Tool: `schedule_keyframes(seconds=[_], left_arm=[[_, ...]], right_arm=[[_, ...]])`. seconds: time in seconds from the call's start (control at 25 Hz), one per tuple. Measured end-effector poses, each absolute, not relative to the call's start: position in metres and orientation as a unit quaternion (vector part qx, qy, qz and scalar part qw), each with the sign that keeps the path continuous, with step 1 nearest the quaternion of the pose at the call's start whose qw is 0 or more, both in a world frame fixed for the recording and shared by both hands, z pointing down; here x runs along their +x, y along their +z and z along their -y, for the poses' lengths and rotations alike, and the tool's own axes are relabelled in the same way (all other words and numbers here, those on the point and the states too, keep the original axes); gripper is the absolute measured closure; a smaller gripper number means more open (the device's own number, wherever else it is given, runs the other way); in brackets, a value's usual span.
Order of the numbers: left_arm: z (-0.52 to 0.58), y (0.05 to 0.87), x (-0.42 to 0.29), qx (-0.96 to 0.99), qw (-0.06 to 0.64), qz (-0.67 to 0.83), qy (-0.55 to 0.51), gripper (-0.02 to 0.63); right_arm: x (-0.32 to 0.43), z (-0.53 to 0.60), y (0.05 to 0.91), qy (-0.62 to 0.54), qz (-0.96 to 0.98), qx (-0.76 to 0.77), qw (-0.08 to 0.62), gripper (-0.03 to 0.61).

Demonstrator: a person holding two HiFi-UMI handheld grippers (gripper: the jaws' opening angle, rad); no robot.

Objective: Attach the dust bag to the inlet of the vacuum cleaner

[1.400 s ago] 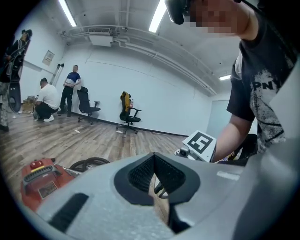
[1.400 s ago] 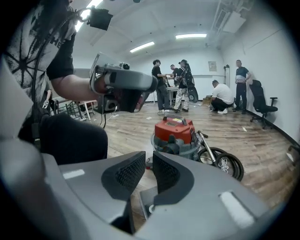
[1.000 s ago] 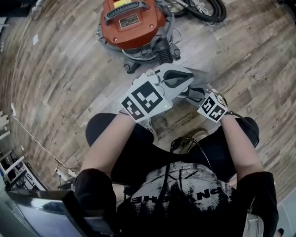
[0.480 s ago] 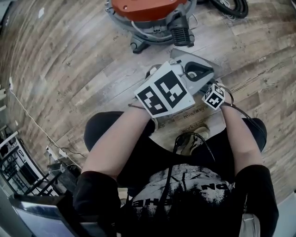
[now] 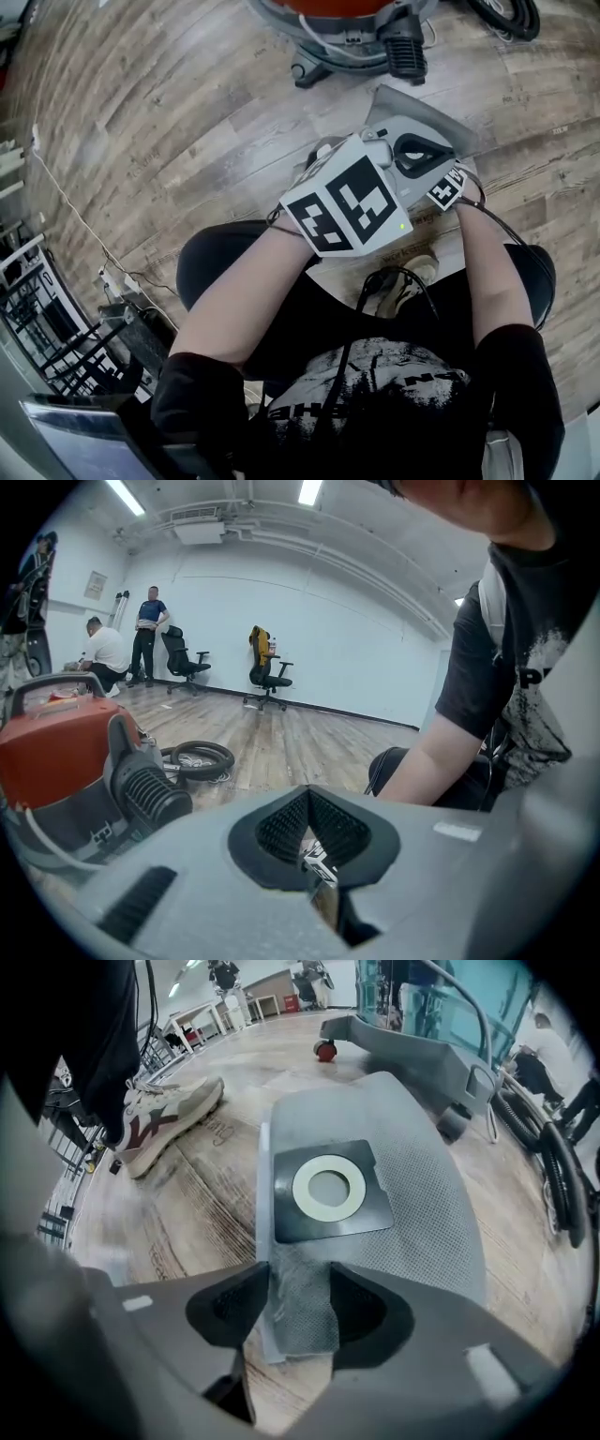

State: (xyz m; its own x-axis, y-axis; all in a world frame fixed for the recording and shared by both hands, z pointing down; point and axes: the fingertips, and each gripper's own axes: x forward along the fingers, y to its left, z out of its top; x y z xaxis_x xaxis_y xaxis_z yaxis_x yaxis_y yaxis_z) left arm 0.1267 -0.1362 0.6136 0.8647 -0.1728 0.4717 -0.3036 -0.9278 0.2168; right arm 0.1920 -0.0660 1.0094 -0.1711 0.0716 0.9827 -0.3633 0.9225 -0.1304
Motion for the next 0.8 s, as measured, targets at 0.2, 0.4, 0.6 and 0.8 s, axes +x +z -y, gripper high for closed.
schedule_keyframes(seconds=[0.2, 0.4, 0.6, 0.8], left_arm=[[0.134, 0.612, 0.124, 0.955, 0.149, 0.126, 0.224, 0.614], [0.136, 0.612, 0.124, 0.954, 0.145, 0.129, 0.227, 0.614], [0.135, 0.619, 0.128, 0.953, 0.14, 0.121, 0.241, 0.613], [0.131, 0.623, 0.128, 0.951, 0.14, 0.119, 0.249, 0.612]], right_arm=[[0.186, 0.074, 0.999, 0.156, 0.756, 0.094, 0.628, 0.371], [0.182, 0.08, 0.993, 0.147, 0.762, 0.09, 0.624, 0.442], [0.18, 0.084, 0.993, 0.14, 0.765, 0.086, 0.623, 0.531], [0.177, 0.088, 0.992, 0.133, 0.767, 0.083, 0.622, 0.543]])
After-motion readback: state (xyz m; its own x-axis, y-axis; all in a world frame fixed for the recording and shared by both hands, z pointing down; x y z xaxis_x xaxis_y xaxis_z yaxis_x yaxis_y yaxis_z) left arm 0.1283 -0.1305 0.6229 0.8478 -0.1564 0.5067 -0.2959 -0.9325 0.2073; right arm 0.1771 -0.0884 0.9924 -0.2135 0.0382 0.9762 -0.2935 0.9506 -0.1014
